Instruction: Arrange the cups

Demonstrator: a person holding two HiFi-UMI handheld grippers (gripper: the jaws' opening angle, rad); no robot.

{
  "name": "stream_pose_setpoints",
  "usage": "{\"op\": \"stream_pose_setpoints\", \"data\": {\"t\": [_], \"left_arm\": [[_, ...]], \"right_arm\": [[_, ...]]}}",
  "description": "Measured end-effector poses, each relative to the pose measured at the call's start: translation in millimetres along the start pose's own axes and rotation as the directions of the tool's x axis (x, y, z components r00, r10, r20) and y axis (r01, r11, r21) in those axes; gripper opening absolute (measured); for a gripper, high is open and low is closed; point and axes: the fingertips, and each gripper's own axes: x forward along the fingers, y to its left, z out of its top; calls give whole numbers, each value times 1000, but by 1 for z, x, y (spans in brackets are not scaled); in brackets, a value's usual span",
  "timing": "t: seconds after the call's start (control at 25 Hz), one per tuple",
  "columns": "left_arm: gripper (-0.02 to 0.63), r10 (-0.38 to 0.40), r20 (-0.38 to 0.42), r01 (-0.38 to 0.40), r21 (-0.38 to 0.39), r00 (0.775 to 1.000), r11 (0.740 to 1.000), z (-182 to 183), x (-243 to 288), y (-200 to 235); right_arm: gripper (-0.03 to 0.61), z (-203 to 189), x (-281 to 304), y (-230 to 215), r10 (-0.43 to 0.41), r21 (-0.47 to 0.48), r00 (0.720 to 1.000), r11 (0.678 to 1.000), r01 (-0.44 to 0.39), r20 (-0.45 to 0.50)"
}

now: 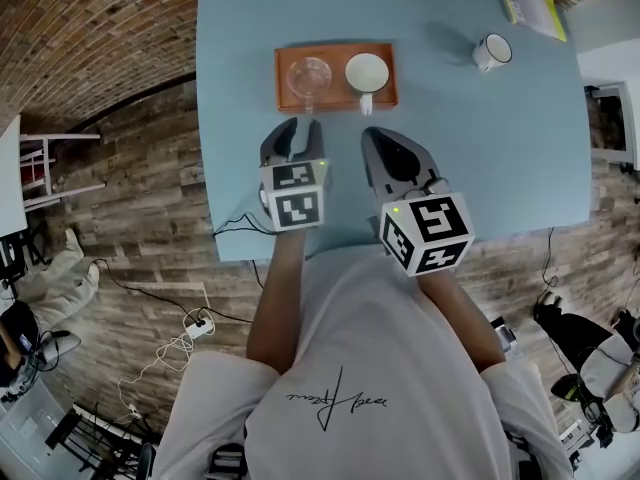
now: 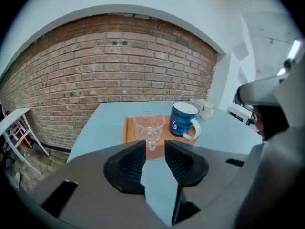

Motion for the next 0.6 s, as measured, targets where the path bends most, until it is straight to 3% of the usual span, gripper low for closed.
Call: {"op": "stream_pose_setpoints", "data": {"t": [0.28, 0.6], "left_arm": [[70, -77, 84, 81, -42, 993, 996, 4, -28, -10], [15, -155, 182, 176, -105, 971, 979, 20, -63, -14]], "right_arm": [[23, -6, -13, 4, -18, -38, 1000, 999, 18, -3], [21, 11, -32, 21, -20, -107, 999, 994, 23, 29]]}}
